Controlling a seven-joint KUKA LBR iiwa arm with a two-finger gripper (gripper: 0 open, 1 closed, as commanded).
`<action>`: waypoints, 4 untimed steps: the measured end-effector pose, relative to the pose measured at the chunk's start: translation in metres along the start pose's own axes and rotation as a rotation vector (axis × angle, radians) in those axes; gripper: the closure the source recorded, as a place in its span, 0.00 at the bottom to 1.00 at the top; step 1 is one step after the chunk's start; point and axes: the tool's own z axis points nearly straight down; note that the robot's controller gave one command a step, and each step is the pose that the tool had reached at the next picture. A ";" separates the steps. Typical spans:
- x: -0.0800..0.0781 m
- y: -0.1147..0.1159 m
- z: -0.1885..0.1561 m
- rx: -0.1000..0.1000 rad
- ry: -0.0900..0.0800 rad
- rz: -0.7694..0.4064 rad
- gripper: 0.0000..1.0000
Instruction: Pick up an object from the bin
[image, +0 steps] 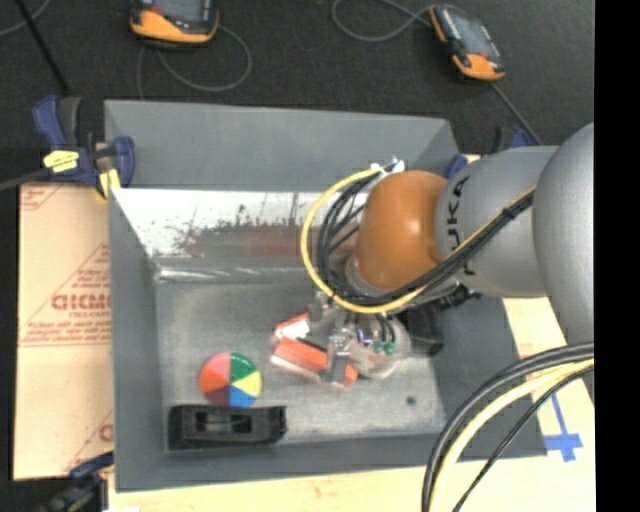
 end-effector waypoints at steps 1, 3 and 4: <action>0.001 -0.008 0.011 0.002 0.004 0.102 0.00; 0.004 -0.009 0.029 0.002 0.003 0.076 1.00; 0.008 -0.011 0.029 0.003 0.002 0.065 1.00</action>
Offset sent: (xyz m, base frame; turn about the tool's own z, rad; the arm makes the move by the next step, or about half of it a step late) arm -0.0047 -0.0080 -0.0296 0.0742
